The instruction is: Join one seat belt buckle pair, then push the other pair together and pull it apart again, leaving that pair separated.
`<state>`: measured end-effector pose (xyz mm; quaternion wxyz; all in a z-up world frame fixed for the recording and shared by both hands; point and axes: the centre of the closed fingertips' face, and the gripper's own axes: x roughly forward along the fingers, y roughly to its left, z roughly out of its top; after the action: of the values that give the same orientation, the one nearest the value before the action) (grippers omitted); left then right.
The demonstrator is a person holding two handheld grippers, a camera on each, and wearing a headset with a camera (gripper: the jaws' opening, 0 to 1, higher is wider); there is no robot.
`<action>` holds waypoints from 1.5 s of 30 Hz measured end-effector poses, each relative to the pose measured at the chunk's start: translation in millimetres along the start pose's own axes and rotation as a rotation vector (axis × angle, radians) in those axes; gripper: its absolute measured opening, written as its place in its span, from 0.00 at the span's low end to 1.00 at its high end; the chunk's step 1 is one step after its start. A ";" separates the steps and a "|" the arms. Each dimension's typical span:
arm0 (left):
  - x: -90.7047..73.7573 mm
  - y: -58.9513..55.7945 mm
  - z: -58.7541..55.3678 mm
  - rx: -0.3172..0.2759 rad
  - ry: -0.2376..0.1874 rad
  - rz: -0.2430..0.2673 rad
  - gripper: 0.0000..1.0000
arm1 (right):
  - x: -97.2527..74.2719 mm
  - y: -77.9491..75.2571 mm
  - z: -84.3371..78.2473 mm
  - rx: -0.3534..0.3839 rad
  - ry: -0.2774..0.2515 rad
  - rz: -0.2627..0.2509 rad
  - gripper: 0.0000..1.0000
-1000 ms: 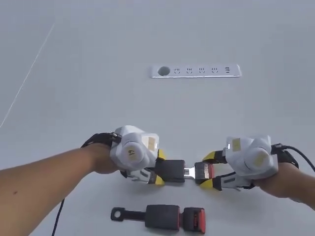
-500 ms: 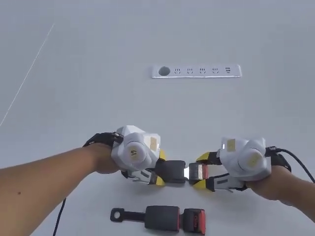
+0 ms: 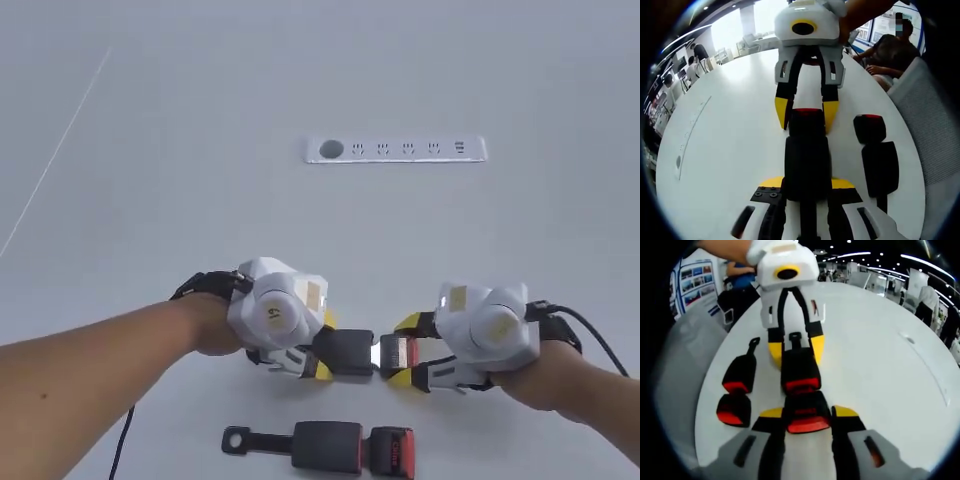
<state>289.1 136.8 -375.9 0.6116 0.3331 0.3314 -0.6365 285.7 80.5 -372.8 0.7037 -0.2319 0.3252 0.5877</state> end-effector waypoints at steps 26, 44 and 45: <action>0.1 -2.0 -0.7 0.005 0.023 0.000 0.33 | -0.6 2.2 -2.0 -0.025 0.067 -0.004 0.36; -0.7 -2.2 -0.3 0.000 0.009 -0.002 0.33 | -13.4 -0.8 -15.1 -0.024 0.070 -0.008 0.36; -0.7 -2.1 -0.4 -0.002 0.009 -0.002 0.33 | -14.4 -1.3 -16.4 -0.040 0.077 -0.007 0.36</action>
<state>287.0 137.6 -375.5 0.6099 0.3349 0.3351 -0.6353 282.5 58.9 -373.5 0.6878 -0.2696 0.3395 0.5823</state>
